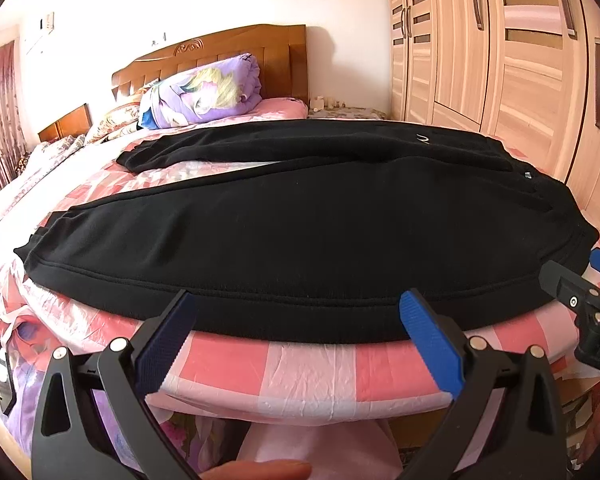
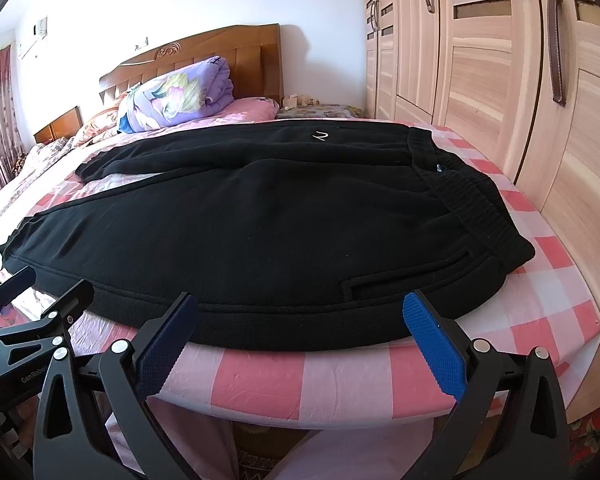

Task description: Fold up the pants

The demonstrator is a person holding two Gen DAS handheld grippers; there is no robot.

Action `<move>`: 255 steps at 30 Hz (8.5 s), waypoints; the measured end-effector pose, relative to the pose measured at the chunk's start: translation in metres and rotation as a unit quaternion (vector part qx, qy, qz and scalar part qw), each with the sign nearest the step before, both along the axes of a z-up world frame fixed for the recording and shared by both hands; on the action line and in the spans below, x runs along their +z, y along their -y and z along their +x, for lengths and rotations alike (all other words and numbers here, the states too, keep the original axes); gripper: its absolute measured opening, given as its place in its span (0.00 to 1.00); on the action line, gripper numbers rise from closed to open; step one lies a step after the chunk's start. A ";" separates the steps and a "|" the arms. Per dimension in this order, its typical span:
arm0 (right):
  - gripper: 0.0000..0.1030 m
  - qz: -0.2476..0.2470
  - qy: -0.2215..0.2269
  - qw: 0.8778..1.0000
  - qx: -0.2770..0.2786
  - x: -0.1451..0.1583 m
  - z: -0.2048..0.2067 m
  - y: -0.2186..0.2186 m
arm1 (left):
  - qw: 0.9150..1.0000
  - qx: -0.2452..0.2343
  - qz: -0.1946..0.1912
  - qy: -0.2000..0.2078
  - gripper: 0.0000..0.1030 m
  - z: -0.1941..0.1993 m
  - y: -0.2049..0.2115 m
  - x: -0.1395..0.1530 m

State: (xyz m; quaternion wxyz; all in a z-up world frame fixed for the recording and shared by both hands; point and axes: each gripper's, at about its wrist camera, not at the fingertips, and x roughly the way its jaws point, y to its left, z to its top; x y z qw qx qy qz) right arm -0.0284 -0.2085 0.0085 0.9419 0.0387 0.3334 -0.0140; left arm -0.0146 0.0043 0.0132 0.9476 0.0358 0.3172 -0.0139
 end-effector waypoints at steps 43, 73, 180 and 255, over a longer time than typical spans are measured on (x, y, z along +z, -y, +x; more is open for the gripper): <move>0.96 0.011 -0.008 1.000 -0.001 -0.007 -0.001 0.002 | 1.000 0.000 -0.001 0.005 0.99 -0.003 -0.003 0.001; 0.96 0.004 0.042 0.996 0.076 0.043 0.042 0.031 | 0.998 -0.041 0.040 0.020 0.99 0.030 -0.015 0.033; 0.20 0.335 0.073 0.938 -0.047 0.037 0.152 0.269 | 0.931 -0.020 -0.323 -0.172 0.23 0.191 -0.132 -0.027; 0.60 0.223 0.002 0.974 -0.048 -0.008 0.091 0.225 | 0.939 -0.103 -0.296 -0.140 0.39 0.153 -0.160 -0.038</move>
